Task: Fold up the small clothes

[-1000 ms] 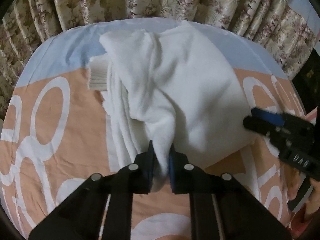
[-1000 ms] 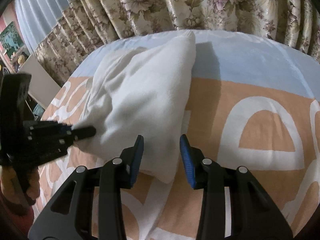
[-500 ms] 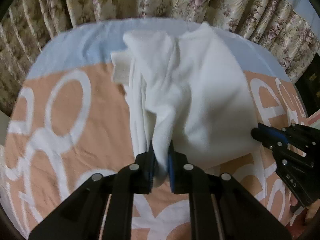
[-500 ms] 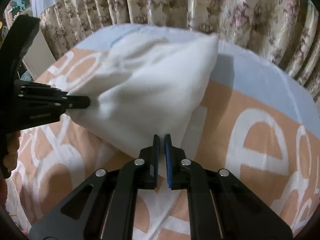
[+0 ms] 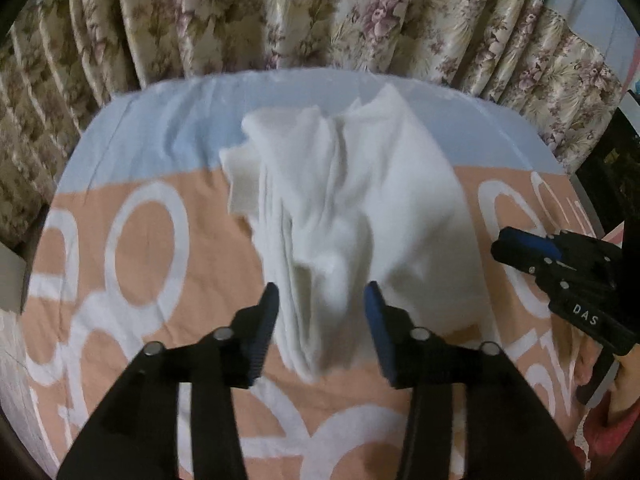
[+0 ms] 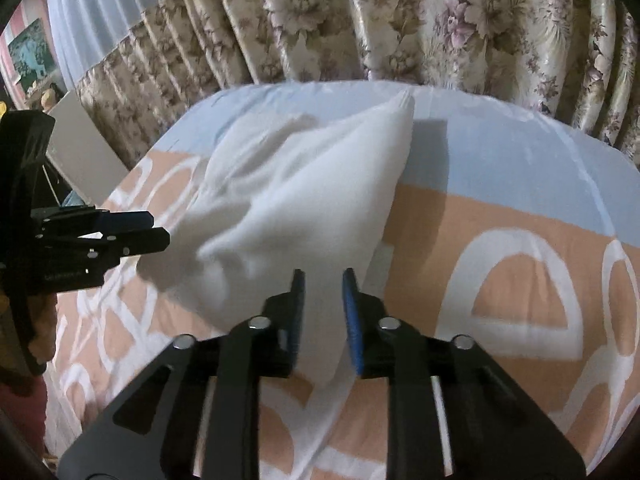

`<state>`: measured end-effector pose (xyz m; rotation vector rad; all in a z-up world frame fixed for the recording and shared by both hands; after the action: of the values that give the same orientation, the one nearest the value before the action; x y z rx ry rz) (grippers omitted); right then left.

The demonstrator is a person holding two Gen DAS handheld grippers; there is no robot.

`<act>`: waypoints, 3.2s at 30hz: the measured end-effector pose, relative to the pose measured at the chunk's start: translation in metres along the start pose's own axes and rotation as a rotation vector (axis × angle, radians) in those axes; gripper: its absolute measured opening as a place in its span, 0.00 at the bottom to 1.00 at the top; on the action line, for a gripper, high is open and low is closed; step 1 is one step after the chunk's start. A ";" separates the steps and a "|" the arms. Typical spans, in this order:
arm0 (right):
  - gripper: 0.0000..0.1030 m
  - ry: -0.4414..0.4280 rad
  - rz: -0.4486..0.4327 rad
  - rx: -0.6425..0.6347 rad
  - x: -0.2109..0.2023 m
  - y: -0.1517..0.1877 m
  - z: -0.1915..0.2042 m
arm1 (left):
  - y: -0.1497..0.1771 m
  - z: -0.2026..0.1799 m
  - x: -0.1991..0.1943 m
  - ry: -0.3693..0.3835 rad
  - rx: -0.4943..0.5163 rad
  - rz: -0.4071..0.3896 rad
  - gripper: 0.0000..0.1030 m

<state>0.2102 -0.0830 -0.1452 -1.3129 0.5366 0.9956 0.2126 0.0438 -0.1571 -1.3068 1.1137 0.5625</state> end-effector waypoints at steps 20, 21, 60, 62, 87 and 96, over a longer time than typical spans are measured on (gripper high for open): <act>0.06 0.103 -0.026 -0.069 0.046 -0.034 -0.006 | -0.043 0.034 0.056 -0.018 0.013 0.024 0.16; 0.06 0.099 -0.020 -0.055 0.048 -0.030 -0.009 | -0.041 0.035 0.059 -0.002 0.003 0.033 0.16; 0.33 0.035 -0.120 -0.006 0.038 -0.067 -0.020 | -0.050 0.019 0.012 -0.040 0.050 -0.059 0.42; 0.34 0.034 -0.116 0.002 0.034 -0.061 -0.019 | -0.038 -0.006 0.008 -0.035 0.123 -0.056 0.52; 0.64 0.027 -0.095 0.048 0.028 -0.039 -0.023 | -0.022 0.045 0.056 -0.013 -0.071 0.039 0.90; 0.73 0.047 -0.094 0.051 0.036 -0.042 -0.028 | -0.032 0.025 0.059 0.028 -0.035 0.023 0.91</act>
<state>0.2692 -0.0970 -0.1581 -1.3066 0.5281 0.8705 0.2720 0.0449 -0.1968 -1.3376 1.1475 0.5846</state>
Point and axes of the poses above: each gripper's, at about its wrist camera, not at the fingertips, and x roughly the way its jaws point, z to its left, y to its underside, the point moved 7 cm from there along x, roughly the way its jaws point, and after that the axes turned 2 degrees about -x, right-handed, at the moved point
